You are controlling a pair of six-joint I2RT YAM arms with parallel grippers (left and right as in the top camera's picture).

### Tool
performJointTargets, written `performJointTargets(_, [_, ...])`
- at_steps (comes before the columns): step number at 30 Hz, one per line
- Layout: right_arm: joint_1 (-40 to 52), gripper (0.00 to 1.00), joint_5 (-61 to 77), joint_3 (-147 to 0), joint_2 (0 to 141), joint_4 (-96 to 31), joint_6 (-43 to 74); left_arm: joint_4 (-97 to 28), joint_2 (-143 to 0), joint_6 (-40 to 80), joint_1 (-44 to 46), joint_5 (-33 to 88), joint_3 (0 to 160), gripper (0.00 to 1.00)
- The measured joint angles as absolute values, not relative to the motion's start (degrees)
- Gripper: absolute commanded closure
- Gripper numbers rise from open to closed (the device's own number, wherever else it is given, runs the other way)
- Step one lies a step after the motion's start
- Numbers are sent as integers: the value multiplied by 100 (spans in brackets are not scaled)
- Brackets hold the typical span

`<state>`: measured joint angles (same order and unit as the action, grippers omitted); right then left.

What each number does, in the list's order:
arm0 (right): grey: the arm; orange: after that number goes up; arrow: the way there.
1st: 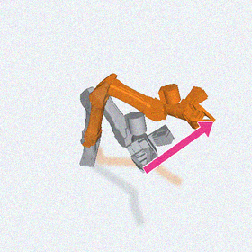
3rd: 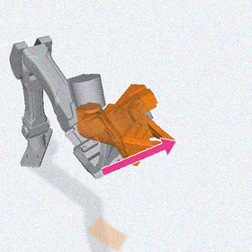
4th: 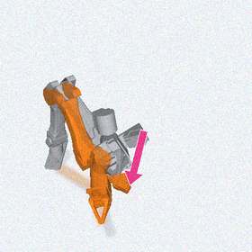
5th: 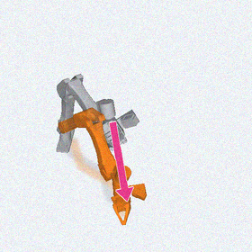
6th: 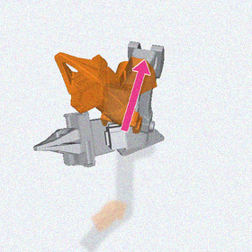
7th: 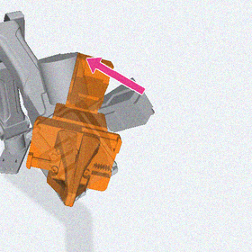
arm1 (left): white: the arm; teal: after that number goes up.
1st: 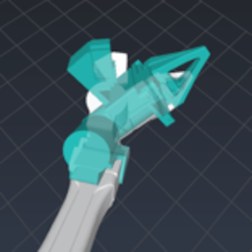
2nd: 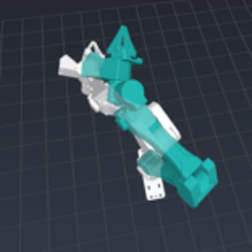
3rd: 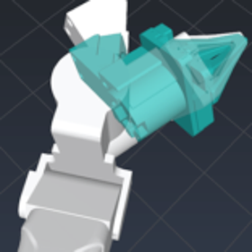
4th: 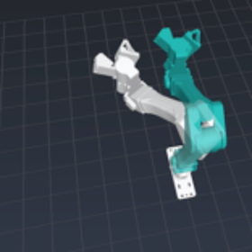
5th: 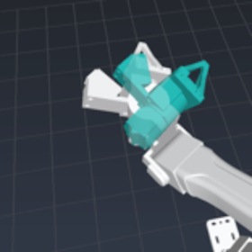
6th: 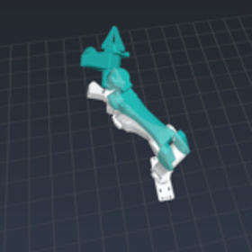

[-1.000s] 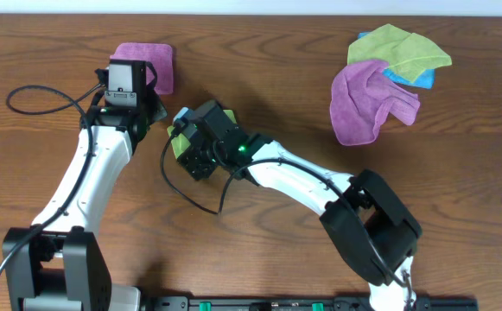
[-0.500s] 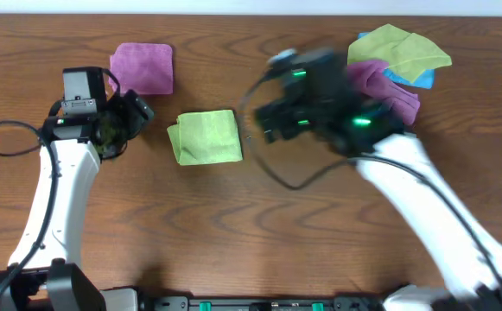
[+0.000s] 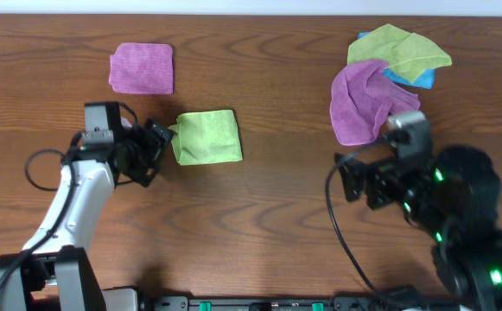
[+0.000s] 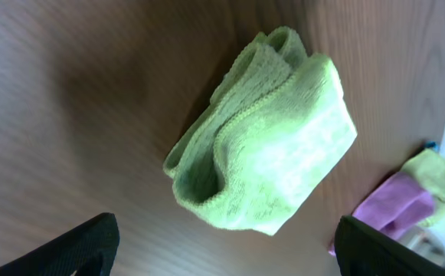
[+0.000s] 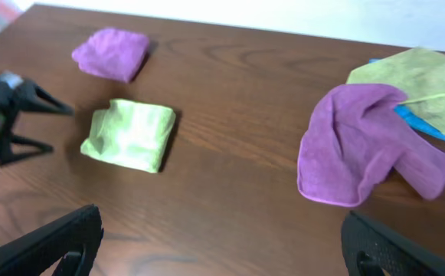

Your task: Fold the cloth

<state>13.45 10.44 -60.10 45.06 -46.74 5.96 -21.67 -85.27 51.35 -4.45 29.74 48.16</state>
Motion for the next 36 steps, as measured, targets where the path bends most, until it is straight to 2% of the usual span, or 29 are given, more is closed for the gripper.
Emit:
performJointTargets(10, [1293,1,1133,-5883,4169,-4910,945,-307,-8527,6130,-176,3153,3511,11])
performJointTargets(19, [1293,1,1260,-5874,4237,-4910,996,357,-8858,6521,307,2867,3424,20])
performJointTargets(27, [1293,1,1433,-5874,4237,-4910,1007,805,-9122,6624,314,2851,3424,22])
performJointTargets(34, [1293,1,1503,-5874,4237,-4910,1009,1417,-9511,6654,502,2834,3509,35])
performJointTargets(36, [1293,1,1588,-5874,4237,-4910,1009,1653,-9723,6626,587,2814,3586,48])
